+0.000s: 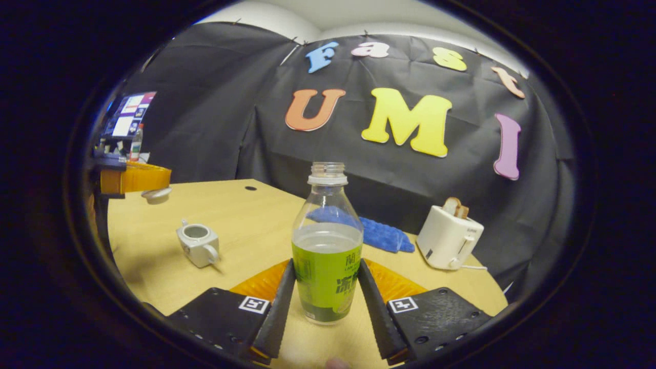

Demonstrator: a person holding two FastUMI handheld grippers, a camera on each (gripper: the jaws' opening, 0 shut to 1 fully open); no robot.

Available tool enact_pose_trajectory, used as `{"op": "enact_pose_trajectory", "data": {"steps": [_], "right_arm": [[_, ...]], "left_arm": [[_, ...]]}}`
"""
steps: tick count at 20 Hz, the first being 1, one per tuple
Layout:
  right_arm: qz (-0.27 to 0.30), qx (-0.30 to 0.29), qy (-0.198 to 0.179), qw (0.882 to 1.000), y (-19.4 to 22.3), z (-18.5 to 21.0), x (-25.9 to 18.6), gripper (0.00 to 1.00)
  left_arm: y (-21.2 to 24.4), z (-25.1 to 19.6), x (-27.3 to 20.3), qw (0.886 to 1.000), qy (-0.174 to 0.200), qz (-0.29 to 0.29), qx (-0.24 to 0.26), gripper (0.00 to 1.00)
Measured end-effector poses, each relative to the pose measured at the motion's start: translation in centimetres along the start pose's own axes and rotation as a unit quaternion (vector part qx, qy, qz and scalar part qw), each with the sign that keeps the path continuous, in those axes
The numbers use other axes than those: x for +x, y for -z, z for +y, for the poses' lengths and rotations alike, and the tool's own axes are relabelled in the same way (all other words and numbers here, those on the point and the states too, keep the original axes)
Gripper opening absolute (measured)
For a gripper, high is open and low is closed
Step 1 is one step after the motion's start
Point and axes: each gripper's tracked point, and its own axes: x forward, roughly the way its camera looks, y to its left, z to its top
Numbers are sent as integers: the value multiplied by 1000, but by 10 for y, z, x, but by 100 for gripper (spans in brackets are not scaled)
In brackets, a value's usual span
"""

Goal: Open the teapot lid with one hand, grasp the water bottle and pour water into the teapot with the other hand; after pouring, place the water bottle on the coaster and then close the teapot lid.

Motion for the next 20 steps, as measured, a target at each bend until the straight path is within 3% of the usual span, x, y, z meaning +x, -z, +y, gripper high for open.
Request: {"op": "enact_pose_trajectory", "data": {"steps": [3, 8, 11, 14, 18, 20], "right_arm": [[16, -73, -9, 997, -7, 8, 12, 69], [21, -216, -1, 976, -18, 16, 31, 69], [5, -290, 9, 957, -27, 26, 41, 70], [-7, -371, 16, 929, -31, 38, 52, 70], [-19, -431, 19, 902, -30, 46, 58, 70], [-31, -473, 27, 880, -35, 49, 59, 70]], "left_arm": [[0, 4, 0, 1000, 4, 2, 4, 2], [7, 28, 3, 1000, -9, 8, -7, 2], [10, 41, 3, 1000, -14, 10, -20, 3], [14, 47, 2, 1000, -16, 13, -23, 2], [16, 53, 3, 1000, -17, 14, -20, 2], [19, 57, 3, 999, -19, 16, -20, 2]]}}
